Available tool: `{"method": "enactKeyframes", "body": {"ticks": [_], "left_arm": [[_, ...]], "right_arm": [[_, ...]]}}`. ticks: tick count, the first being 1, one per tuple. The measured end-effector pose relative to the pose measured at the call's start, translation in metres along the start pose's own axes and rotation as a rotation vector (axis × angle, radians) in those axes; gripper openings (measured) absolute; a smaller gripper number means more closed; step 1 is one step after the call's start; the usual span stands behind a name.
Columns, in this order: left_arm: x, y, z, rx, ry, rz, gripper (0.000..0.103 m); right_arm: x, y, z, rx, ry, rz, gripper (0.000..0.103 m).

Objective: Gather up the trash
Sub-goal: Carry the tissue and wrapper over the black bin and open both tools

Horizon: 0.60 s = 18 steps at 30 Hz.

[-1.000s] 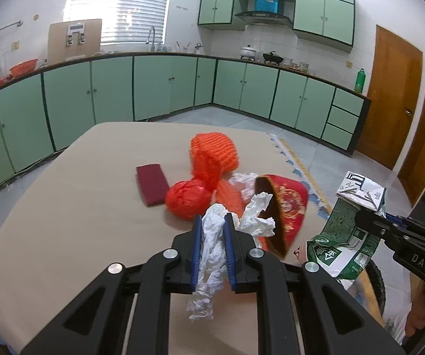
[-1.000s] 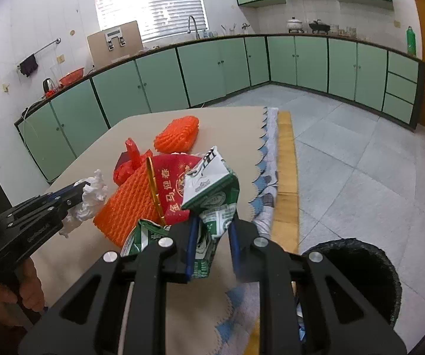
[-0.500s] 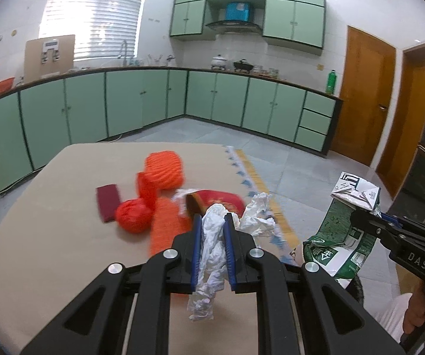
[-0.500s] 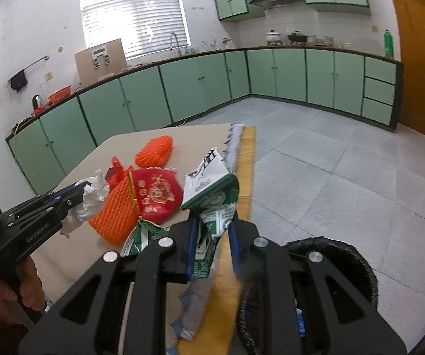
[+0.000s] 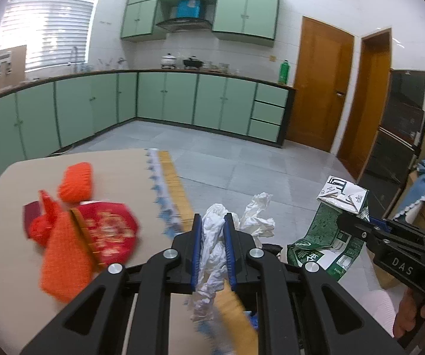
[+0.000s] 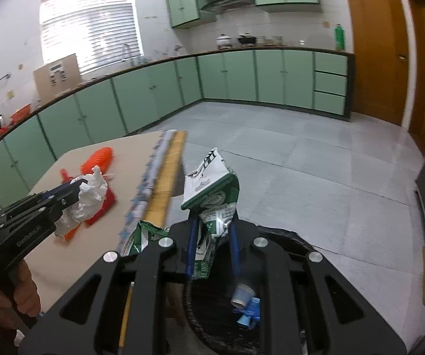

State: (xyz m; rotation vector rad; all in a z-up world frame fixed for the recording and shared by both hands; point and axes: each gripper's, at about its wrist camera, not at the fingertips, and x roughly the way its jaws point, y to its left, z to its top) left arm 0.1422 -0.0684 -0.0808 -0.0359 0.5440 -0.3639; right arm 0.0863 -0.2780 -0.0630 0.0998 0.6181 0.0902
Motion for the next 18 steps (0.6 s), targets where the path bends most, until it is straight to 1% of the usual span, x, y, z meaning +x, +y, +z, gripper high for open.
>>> {"method": "enactKeyframes", "body": {"ticks": [6, 12, 18], "left_arm": [[0.022, -0.037, 0.001, 0.032, 0.011, -0.064, 0.015], [0.051, -0.069, 0.000, 0.054, 0.038, -0.123, 0.015], [0.082, -0.093, -0.004, 0.069, 0.078, -0.149, 0.015]], "right_arm": [[0.000, -0.034, -0.010, 0.021, 0.017, -0.094, 0.018], [0.006, -0.065, -0.021, 0.055, 0.042, -0.152, 0.018], [0.020, -0.089, -0.030, 0.074, 0.079, -0.187, 0.018]]}}
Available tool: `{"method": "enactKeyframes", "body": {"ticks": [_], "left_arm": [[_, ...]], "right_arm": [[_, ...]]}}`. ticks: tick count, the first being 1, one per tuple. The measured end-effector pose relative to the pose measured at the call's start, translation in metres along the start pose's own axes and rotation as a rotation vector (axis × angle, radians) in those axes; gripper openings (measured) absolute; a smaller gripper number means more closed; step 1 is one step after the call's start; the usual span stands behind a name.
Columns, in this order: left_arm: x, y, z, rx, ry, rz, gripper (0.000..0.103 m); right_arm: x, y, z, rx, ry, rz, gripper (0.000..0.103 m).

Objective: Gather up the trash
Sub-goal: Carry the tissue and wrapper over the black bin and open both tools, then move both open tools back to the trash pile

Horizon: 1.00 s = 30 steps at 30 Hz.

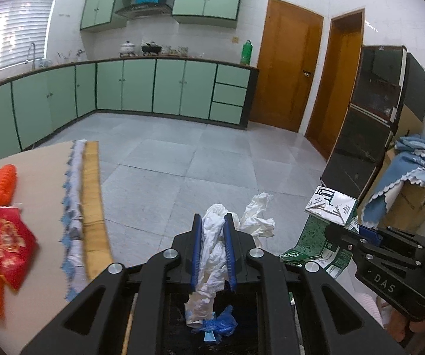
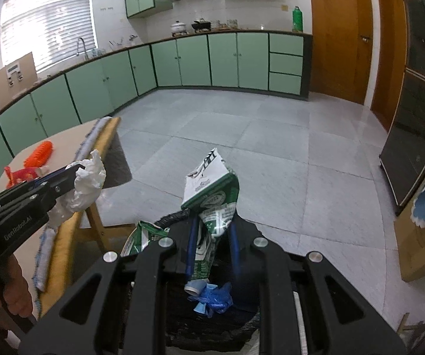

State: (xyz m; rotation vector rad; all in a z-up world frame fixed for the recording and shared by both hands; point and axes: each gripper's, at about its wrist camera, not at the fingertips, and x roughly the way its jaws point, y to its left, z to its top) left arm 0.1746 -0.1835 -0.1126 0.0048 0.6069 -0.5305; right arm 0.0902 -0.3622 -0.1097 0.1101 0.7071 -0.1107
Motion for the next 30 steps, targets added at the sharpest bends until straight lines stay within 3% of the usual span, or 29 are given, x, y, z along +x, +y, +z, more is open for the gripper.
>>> {"method": "enactKeyframes", "body": {"ticks": [6, 9, 11, 19, 23, 30], "left_arm": [[0.030, -0.011, -0.008, 0.014, 0.059, -0.018, 0.016], [0.040, -0.012, -0.009, 0.015, 0.080, -0.034, 0.022], [0.045, -0.012, -0.010, 0.019, 0.090, -0.041, 0.033], [0.037, -0.005, -0.007, 0.010, 0.071, -0.019, 0.053], [0.020, 0.008, -0.003, -0.015, 0.043, 0.016, 0.063], [-0.030, 0.040, 0.003, -0.018, -0.044, 0.133, 0.072]], "right_arm": [[0.025, -0.015, -0.009, 0.011, 0.061, -0.002, 0.019], [0.035, -0.022, -0.015, 0.027, 0.091, 0.004, 0.022], [0.041, -0.026, -0.019, 0.036, 0.115, 0.002, 0.031], [0.045, -0.030, -0.022, 0.073, 0.105, -0.005, 0.061], [0.035, -0.023, -0.018, 0.081, 0.055, -0.030, 0.090], [0.020, 0.007, -0.004, 0.054, -0.020, -0.027, 0.097]]}}
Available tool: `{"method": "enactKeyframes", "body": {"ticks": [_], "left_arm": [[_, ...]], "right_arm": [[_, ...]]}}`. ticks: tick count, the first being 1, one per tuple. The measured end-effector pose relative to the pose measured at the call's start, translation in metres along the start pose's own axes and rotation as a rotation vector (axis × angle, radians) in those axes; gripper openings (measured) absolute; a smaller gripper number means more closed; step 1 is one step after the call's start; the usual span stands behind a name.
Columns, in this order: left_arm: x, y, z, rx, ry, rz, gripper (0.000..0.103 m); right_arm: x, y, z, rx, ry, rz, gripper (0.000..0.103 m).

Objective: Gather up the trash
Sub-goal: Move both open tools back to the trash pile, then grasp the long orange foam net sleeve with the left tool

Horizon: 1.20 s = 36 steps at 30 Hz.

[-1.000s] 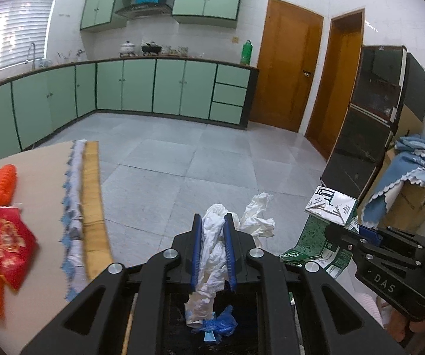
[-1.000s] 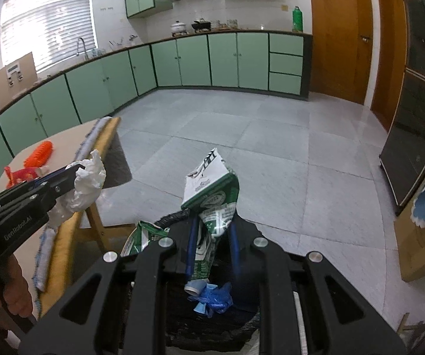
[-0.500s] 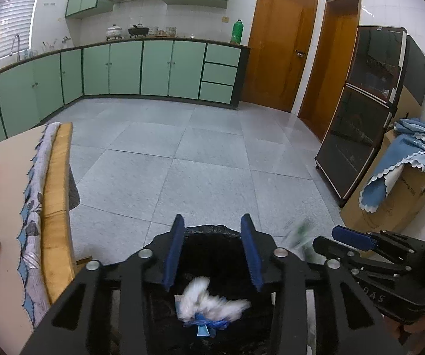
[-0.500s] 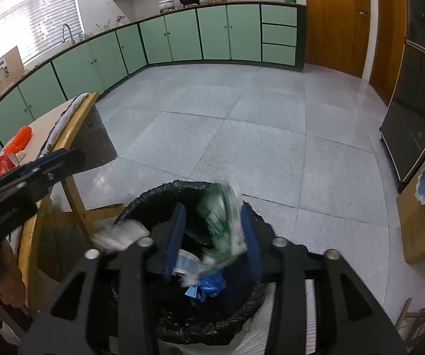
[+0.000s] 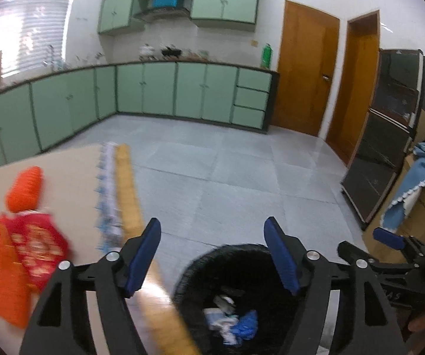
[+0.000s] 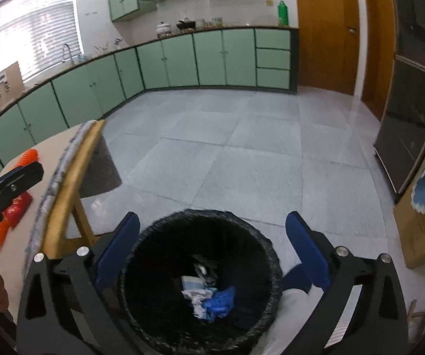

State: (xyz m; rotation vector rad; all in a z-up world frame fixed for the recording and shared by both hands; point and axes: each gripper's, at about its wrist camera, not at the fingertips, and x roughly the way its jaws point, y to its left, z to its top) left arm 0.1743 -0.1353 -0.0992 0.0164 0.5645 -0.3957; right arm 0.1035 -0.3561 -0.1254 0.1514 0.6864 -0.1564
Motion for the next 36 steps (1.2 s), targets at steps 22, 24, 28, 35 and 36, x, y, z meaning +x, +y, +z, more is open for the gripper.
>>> {"method": "enactKeyframes", "body": {"ticks": [22, 24, 28, 35, 36], "left_arm": [[-0.095, 0.179, -0.028, -0.165, -0.062, 0.396, 0.073], [-0.094, 0.186, -0.033, -0.175, -0.049, 0.404, 0.073], [-0.088, 0.197, -0.046, -0.201, -0.011, 0.405, 0.073], [-0.074, 0.204, -0.061, -0.224, 0.047, 0.383, 0.073], [-0.072, 0.205, -0.063, -0.232, 0.053, 0.375, 0.073]], "right_arm": [[-0.017, 0.189, 0.026, -0.139, -0.140, 0.272, 0.097], [-0.014, 0.203, 0.025, -0.145, -0.140, 0.286, 0.097], [-0.008, 0.218, 0.022, -0.144, -0.135, 0.299, 0.097], [0.005, 0.233, 0.015, -0.171, -0.107, 0.291, 0.097], [0.007, 0.233, 0.015, -0.172, -0.104, 0.287, 0.097]]}}
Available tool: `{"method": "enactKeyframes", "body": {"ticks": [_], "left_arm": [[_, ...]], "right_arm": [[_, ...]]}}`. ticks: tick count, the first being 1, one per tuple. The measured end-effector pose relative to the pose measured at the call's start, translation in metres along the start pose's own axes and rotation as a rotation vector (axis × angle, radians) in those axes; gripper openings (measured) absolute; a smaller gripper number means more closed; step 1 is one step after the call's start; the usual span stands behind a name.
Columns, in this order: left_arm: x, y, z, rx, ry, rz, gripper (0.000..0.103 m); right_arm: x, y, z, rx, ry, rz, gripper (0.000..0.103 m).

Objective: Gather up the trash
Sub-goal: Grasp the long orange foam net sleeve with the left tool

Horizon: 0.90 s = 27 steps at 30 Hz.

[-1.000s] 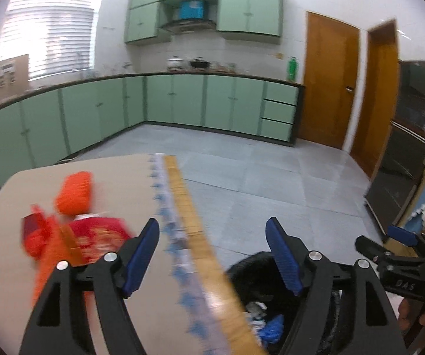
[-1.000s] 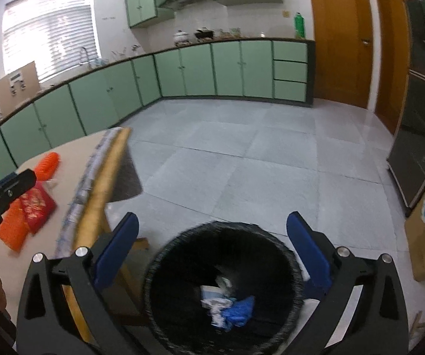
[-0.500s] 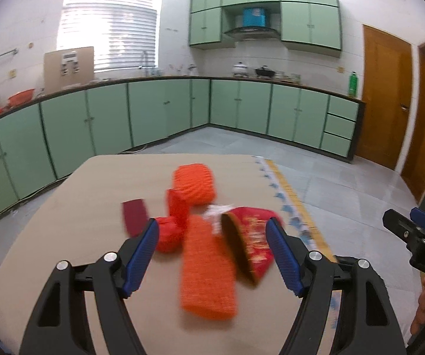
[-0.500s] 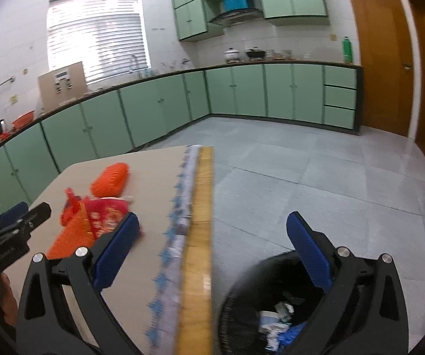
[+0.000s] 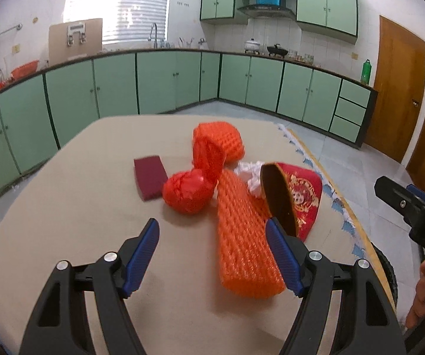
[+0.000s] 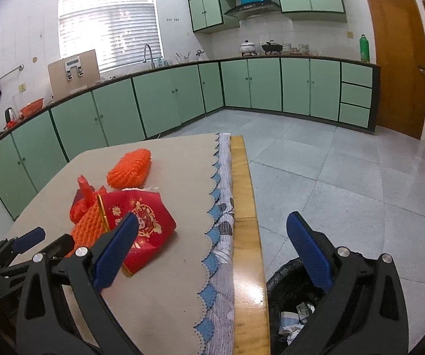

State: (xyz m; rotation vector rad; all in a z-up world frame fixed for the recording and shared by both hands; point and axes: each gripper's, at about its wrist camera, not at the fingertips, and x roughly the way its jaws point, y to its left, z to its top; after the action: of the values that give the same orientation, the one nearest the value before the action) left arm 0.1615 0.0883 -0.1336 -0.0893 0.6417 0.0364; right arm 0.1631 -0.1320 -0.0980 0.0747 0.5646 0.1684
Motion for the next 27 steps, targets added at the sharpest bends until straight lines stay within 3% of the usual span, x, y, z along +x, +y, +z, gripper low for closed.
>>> {"method": "enactKeyframes", "body": {"ticks": [9, 12, 14, 17, 27], "left_arm": [[0.021, 0.003, -0.010, -0.021, 0.078, -0.042, 0.071], [0.024, 0.006, -0.011, -0.040, 0.094, -0.061, 0.055], [0.026, 0.005, -0.011, -0.046, 0.106, -0.076, 0.032], [0.027, 0.003, -0.012, -0.050, 0.112, -0.076, 0.015], [0.009, 0.007, -0.002, -0.038, 0.009, 0.009, 0.012]], "right_arm": [[0.009, 0.000, -0.002, -0.013, 0.016, 0.006, 0.097], [0.011, 0.001, -0.003, -0.025, 0.023, 0.018, 0.097], [0.013, 0.002, -0.002, -0.031, 0.026, 0.029, 0.097], [0.016, 0.007, 0.000, -0.057, 0.035, 0.044, 0.097], [0.037, 0.036, 0.005, -0.114, 0.087, 0.123, 0.097]]}}
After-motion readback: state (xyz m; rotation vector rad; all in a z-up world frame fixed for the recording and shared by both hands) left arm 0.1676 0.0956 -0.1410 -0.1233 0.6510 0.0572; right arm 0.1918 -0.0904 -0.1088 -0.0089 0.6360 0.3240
